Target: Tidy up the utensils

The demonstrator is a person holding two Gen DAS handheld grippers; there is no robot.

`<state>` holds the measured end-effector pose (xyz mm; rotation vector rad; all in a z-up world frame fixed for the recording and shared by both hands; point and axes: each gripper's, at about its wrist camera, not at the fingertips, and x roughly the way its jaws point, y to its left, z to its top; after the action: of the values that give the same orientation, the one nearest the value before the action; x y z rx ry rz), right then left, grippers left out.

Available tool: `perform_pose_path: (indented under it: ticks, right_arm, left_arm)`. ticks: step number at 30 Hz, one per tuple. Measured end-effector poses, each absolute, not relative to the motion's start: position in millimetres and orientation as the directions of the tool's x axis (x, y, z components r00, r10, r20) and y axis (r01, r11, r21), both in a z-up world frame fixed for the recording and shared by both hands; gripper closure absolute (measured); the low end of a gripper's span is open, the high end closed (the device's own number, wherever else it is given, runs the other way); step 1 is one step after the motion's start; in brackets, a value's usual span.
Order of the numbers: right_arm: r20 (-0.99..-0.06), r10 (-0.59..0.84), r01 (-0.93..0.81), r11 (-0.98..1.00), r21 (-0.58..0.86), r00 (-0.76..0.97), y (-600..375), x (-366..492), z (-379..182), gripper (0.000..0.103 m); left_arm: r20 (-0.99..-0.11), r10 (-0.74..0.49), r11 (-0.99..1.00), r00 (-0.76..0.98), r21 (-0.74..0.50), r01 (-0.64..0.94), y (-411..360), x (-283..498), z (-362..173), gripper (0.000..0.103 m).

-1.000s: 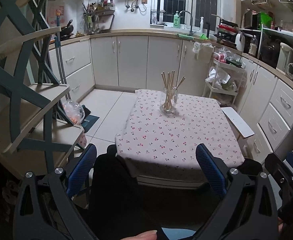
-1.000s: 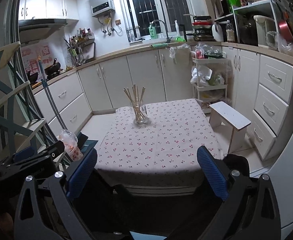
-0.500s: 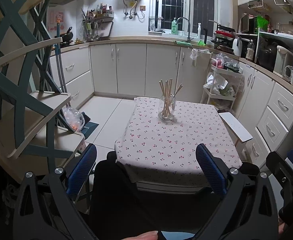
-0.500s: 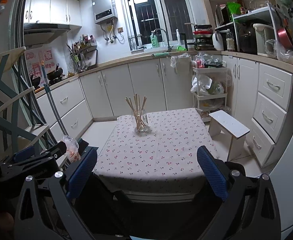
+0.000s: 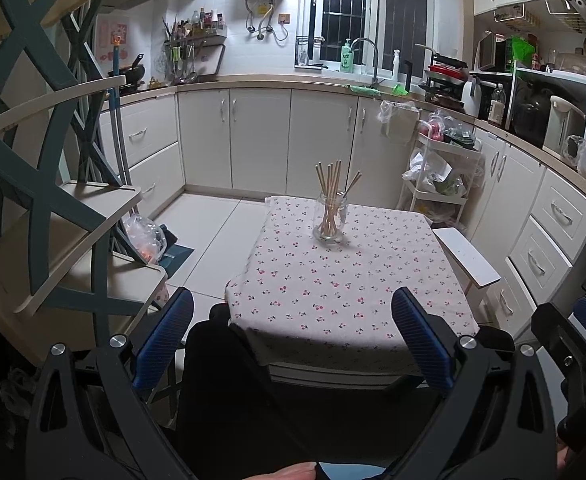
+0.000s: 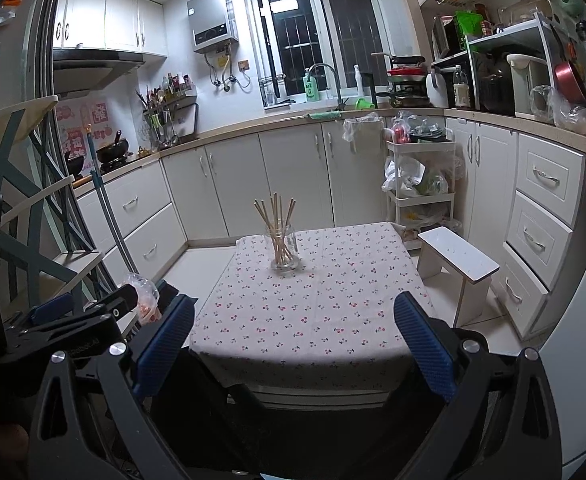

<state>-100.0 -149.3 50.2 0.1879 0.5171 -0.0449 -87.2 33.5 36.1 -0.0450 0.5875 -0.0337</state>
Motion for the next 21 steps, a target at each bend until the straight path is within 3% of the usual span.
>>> perform_pose_path:
  ticks: [21]
  right_arm:
    - [-0.494,0.007,0.088,0.981,0.170,0.870,-145.9,-101.9,52.2,0.007]
  left_arm:
    - [-0.549,-0.045,0.999,0.835,-0.050,0.021,32.1,-88.7,37.4,0.008]
